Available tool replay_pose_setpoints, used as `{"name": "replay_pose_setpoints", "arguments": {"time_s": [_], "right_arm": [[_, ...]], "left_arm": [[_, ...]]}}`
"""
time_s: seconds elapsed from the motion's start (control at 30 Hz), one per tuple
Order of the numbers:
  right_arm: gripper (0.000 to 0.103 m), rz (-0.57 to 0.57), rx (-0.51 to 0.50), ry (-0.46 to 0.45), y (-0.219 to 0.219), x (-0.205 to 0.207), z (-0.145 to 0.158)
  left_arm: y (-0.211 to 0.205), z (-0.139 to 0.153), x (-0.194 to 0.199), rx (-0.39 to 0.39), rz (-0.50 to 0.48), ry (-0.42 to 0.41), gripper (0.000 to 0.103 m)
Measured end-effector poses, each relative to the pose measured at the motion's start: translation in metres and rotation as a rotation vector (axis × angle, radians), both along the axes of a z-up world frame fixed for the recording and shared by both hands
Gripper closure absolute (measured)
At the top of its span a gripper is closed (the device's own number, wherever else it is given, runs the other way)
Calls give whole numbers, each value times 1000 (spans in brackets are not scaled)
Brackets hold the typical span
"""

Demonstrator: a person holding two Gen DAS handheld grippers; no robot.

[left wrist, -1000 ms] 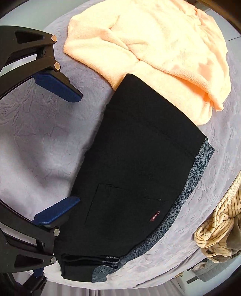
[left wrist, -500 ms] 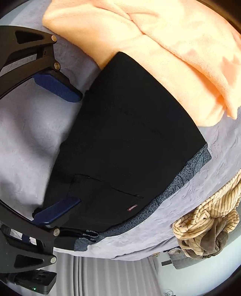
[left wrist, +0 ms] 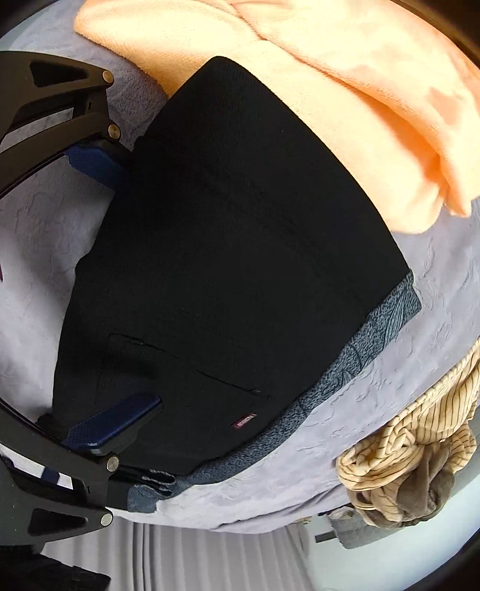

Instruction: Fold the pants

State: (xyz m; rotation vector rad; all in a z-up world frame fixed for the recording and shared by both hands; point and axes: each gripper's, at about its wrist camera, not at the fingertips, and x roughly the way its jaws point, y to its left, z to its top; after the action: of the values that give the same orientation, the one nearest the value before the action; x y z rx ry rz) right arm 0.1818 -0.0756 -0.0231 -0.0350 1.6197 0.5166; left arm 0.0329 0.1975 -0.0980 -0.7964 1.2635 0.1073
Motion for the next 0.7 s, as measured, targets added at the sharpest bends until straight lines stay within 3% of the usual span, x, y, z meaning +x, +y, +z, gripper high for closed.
{"name": "replay_pose_setpoints", "arguments": {"time_s": [0.07,0.1,0.13,0.2,0.3,0.43,0.5,0.6,0.7], "right_arm": [[21,4,26,-29,2,15,12],[21,7,35,-40,4,21,18],[21,10,44,-53,6,27,24],[21,22,56,-82,13,43,37],[21,36,88,-97,27,72,57],[21,101,134,-62,60,107,73],[21,182,125,-27,94,117,74],[21,325,102,40,151,115,67],[21,450,55,89,204,101,47]], "left_arm": [[3,-1,0,-20,19,4,1],[4,0,-1,-18,33,3,6],[5,1,-1,7,42,12,20],[1,6,-1,103,26,44,35],[-28,31,-3,353,-103,-15,55],[-88,46,-7,751,-362,-88,59],[-105,42,-10,854,-433,-92,59],[-115,38,-13,903,-467,-97,59],[-115,38,-12,894,-454,-93,59]]}}
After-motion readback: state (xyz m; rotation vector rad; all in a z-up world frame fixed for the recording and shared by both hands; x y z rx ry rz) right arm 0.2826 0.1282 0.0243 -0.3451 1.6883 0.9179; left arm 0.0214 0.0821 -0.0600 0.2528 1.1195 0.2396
